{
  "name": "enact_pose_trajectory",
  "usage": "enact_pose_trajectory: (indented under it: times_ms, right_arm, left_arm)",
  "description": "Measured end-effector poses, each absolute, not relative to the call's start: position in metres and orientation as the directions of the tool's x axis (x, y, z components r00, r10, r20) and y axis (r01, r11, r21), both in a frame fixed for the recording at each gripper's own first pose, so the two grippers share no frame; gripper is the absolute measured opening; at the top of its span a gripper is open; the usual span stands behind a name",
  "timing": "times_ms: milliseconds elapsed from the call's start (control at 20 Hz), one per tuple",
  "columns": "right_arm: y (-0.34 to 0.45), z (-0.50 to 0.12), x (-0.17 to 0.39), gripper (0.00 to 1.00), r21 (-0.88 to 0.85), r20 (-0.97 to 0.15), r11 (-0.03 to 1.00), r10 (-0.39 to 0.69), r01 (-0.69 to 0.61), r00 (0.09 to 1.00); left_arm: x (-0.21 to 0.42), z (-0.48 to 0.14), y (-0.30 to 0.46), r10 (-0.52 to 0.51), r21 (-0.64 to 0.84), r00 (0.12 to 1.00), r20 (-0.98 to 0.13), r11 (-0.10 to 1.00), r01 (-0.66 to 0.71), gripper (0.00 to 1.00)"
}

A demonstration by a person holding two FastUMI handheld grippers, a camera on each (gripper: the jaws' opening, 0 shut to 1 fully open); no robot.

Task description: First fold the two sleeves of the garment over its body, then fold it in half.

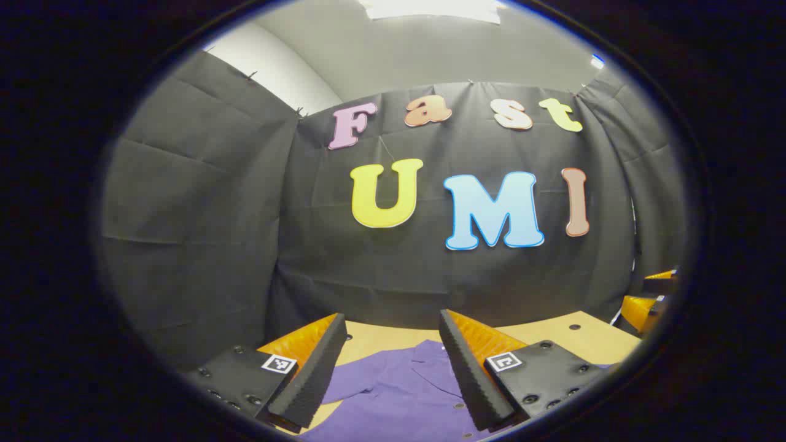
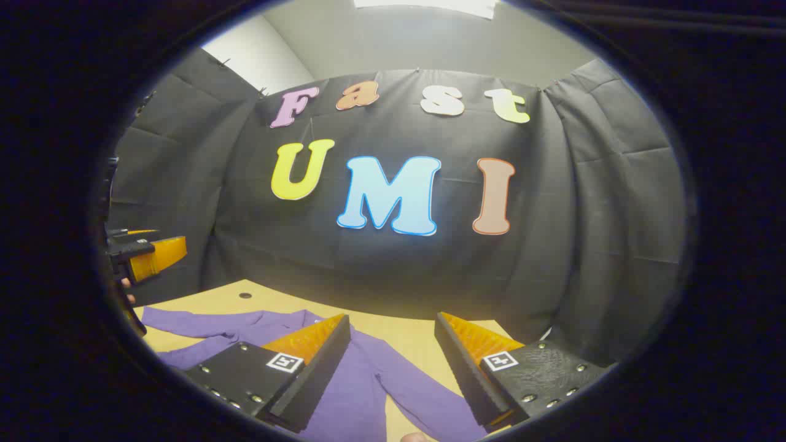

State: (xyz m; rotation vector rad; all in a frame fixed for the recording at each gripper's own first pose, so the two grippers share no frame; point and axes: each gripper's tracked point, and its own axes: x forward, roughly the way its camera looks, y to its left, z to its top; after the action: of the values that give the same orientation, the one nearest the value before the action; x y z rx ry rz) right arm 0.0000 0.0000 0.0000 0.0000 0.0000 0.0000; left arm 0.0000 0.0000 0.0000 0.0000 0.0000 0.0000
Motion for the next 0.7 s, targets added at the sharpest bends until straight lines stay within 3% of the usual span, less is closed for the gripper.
enact_pose_trajectory:
  times_ms: [300,700]
  right_arm:
    - [-0.026,-0.021,0.013,0.90,0.036,-0.071,0.992,-0.121,0.123,0.990]
    - [-0.020,-0.031,0.027,0.91,0.065,-0.113,0.979,-0.186,0.194,0.976]
  left_arm:
    - [0.035,-0.011,-0.013,-0.068,-0.009,0.997,-0.030,0.998,0.067,0.94]
    - [0.061,-0.012,-0.011,-0.132,-0.002,0.990,-0.039,0.991,0.132,0.94]
